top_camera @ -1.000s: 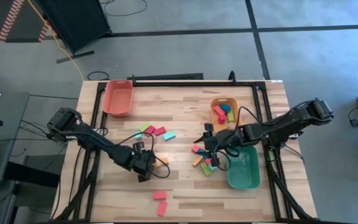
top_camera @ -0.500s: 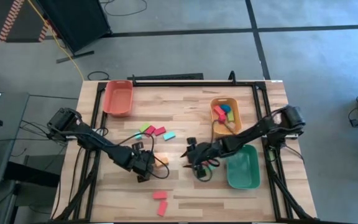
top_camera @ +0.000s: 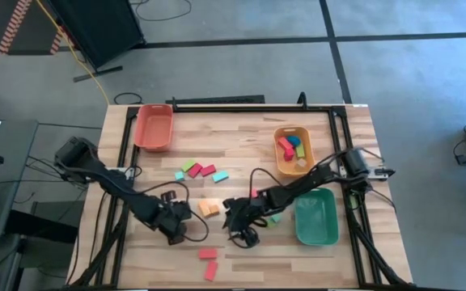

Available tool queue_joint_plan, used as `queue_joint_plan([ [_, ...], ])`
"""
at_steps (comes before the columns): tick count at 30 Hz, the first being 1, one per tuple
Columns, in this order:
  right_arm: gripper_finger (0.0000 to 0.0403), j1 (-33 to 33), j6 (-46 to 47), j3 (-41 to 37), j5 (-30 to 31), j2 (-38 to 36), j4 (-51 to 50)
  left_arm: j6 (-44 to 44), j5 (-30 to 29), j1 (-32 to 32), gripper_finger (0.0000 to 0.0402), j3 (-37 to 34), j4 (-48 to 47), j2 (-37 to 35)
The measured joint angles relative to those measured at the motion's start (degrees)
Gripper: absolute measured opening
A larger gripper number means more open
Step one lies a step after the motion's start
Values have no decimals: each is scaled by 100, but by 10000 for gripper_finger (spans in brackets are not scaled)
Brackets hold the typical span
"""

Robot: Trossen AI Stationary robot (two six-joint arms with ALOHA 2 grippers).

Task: Sort blocks by size
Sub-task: Put the large rectangular yellow block into the yellow bin

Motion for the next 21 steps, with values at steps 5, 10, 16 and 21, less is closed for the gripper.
queue_joint_plan([
  [5, 240, -155, -11, 342, 7, 359, -13, -248, -358, -297, 178, 2, -23, -467],
  [10, 240, -437, 79, 452, 816, 456, -72, -498, -630, -505, 178, 2, -27, -793],
  [16, 240, -767, 198, 460, 1989, 406, -120, -676, -705, -672, 178, 2, -33, -832],
  [21, 240, -705, 577, 460, 1464, 406, -170, -772, -716, -773, 178, 2, -29, -830],
])
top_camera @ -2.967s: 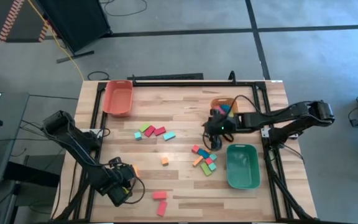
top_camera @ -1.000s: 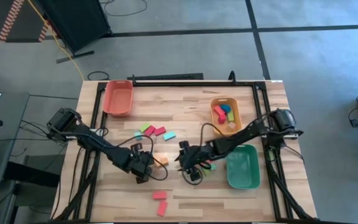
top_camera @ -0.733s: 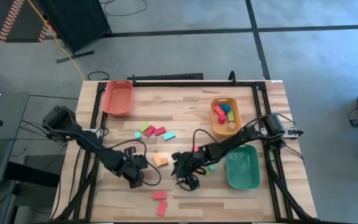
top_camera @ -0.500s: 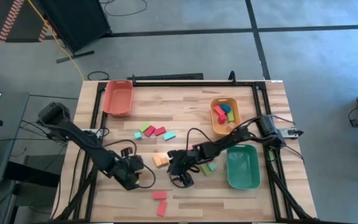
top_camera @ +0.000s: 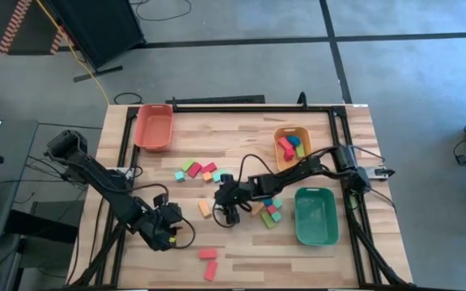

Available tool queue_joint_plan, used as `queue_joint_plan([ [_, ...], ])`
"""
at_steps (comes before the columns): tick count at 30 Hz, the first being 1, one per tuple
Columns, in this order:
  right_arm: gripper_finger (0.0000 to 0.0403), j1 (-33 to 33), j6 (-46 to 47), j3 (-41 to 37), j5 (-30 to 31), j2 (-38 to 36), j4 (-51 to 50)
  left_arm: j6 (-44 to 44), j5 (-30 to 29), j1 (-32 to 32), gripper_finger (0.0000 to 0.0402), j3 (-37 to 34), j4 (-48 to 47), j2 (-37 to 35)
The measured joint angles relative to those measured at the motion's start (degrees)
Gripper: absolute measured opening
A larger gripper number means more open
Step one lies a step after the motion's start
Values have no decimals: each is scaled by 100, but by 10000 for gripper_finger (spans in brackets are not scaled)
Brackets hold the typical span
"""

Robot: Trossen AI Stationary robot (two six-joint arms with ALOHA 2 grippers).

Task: Sort blocks by size
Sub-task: Put the large rectangular yellow block into the yellow bin

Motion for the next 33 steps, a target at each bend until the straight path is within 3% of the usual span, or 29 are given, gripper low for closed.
queue_joint_plan([
  [8, 240, 332, 1291, 296, -15, -72, -103, -26, -26, -59, 178, 0, -8, 0],
  [14, 240, 610, 1554, 365, 1158, -72, 324, -19, -148, -59, 178, 0, -8, 0],
  [27, 240, 588, 2383, 365, 1016, -72, 605, -23, -290, -197, 178, 0, 3, 2],
  [33, 240, 543, 2815, 365, 1535, -72, 466, -19, -299, -197, 178, 0, 5, 2],
])
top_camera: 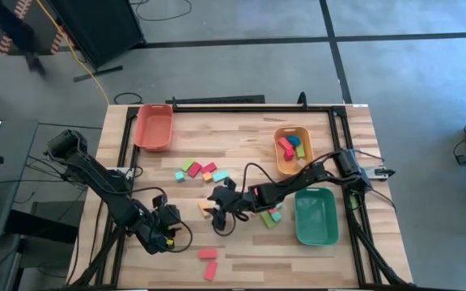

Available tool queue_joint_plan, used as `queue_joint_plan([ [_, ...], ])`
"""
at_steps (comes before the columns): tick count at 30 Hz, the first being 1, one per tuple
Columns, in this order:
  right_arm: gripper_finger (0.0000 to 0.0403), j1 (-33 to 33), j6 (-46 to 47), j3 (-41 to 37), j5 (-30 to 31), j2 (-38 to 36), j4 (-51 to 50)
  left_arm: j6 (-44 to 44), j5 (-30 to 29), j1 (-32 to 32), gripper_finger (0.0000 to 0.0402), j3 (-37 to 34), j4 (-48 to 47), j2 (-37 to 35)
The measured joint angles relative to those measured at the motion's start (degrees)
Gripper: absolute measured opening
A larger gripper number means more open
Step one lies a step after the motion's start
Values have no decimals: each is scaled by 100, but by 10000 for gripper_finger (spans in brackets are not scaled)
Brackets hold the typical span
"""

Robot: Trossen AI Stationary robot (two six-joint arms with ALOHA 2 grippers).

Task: Sort blocks by size
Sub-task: Put the large rectangular yellow block into the yellow bin

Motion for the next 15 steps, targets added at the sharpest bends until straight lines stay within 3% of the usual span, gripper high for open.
queue_joint_plan([
  [15, 264, 13, 110, 0, 100, 2, -47, -90, -11, 0, 178, 0, 7, 0],
])
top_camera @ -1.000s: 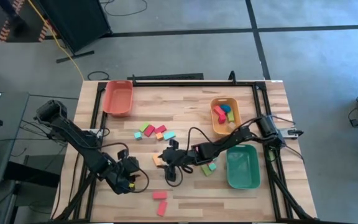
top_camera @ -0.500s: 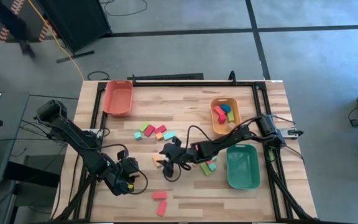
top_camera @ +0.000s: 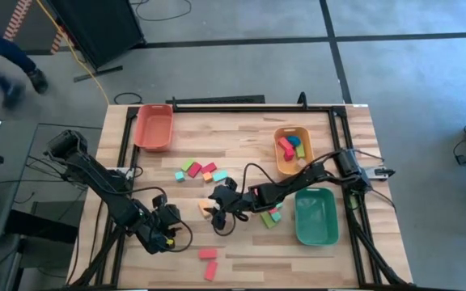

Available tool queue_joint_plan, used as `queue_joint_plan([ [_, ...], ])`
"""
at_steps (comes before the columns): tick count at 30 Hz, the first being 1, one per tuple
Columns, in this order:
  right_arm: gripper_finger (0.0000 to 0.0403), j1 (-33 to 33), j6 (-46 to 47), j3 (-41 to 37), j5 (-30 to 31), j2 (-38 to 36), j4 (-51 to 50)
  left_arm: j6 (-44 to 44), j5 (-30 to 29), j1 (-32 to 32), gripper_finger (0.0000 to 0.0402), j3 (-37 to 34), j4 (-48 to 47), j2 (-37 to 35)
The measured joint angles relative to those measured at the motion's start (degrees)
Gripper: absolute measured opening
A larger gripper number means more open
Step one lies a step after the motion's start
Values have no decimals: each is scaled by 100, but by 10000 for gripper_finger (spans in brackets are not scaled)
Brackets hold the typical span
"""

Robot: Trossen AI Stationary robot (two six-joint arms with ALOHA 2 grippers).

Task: Sort blocks by size
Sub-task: Put the large rectangular yellow block into the yellow bin

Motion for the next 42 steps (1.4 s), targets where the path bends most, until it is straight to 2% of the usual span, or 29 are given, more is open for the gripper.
queue_joint_plan([
  [6, 265, 99, -294, 0, -13, 0, -121, -46, -106, 0, 178, -5, 91, 0],
  [14, 265, 107, -461, 0, -13, 5, -1370, 546, -167, 167, 178, -425, 1495, 169],
  [22, 265, 240, -455, -4, 110, 5, -2461, 1184, 269, 578, 178, -505, 2517, 838],
  [31, 265, 361, -452, -4, 144, 5, -2577, 1680, 649, 1134, 178, -507, 3085, 1375],
  [42, 265, 409, -437, -2, 146, 5, -2681, 2440, 682, 1899, 178, -507, 3383, 1397],
])
